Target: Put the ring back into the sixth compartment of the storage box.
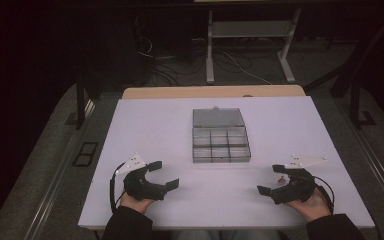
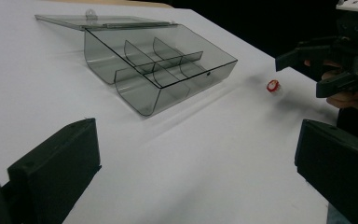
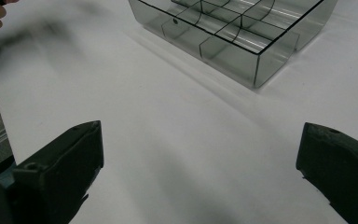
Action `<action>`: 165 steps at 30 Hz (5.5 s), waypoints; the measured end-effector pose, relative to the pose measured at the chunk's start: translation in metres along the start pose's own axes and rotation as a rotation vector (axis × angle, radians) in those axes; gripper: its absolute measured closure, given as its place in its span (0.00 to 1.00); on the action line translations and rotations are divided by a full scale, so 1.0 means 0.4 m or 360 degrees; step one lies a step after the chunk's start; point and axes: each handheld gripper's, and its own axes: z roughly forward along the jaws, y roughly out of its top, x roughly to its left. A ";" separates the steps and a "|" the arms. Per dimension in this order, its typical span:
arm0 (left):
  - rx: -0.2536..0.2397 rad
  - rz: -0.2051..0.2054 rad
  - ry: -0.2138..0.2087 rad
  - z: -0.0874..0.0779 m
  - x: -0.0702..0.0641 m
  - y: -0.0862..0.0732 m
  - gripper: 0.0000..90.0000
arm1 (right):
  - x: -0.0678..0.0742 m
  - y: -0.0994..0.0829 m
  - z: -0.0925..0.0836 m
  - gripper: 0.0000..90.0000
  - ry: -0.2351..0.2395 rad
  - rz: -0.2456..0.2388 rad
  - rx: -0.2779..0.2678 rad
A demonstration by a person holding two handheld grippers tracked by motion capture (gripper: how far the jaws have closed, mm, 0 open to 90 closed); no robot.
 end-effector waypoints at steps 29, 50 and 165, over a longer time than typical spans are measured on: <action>0.0017 0.0007 0.0019 -0.002 -0.007 -0.004 0.00 | 0.002 0.024 -0.027 0.01 -0.0032 -0.0019 0.0027; 0.0013 -0.0008 0.0031 -0.004 -0.007 -0.007 0.00 | -0.042 0.034 -0.053 0.01 -0.0090 -0.0027 0.0167; 0.0045 -0.0018 0.0029 0.004 -0.007 -0.011 0.00 | -0.173 0.036 -0.078 0.78 -0.0041 0.0019 0.0415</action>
